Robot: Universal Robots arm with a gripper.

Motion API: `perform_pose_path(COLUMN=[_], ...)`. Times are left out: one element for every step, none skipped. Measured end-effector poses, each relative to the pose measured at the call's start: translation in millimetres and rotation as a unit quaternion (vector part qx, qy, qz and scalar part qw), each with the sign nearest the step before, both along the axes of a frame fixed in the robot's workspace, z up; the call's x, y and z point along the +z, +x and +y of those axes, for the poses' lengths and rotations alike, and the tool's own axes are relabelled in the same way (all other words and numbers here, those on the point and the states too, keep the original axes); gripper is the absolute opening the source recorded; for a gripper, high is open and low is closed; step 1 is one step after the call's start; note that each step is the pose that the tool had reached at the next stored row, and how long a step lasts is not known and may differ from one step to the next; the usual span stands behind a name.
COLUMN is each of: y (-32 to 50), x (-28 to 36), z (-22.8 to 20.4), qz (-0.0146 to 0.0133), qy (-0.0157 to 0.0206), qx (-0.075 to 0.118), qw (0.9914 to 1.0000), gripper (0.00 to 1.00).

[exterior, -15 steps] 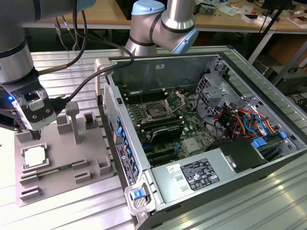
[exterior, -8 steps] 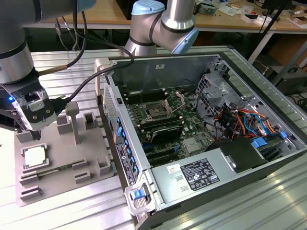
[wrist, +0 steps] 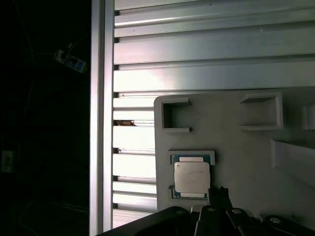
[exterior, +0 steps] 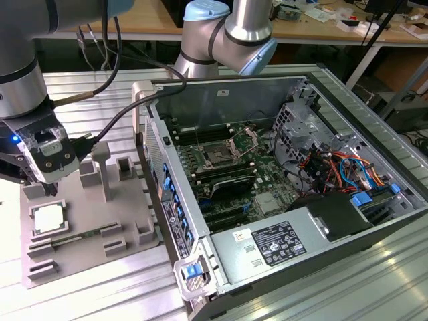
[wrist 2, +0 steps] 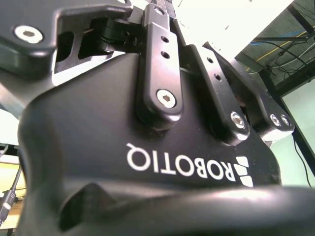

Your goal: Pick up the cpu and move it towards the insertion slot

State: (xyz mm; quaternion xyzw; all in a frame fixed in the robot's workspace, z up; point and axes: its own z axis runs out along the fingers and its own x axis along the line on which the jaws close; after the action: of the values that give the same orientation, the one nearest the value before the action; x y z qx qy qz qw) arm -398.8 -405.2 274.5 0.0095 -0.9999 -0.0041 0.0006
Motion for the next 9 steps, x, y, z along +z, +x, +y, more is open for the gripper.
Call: perform_pose_path(y=[0.0,0.0,0.0,0.0,0.0,0.0,0.0,0.0,0.0], x=[-0.2,-0.3,-0.4,-0.5,-0.7,-0.8,-1.0,-1.2,-1.3], z=[0.0,0.0,0.0,0.0,0.0,0.0,0.0,0.0,0.0], qz=[0.0000,0.0000,0.0000,0.0000,0.0000,0.0000,0.0000,0.0000,0.0000], qy=[0.0000,0.0000,0.0000,0.0000,0.0000,0.0000,0.0000,0.0000,0.0000], qx=[0.000,0.000,0.000,0.000,0.000,0.000,0.000,0.000,0.000], qw=[1.00000,1.00000,1.00000,1.00000,1.00000,1.00000,1.00000,1.00000,1.00000], gripper=[0.11,0.11,0.11,0.11,0.11,0.11,0.11,0.11,0.11])
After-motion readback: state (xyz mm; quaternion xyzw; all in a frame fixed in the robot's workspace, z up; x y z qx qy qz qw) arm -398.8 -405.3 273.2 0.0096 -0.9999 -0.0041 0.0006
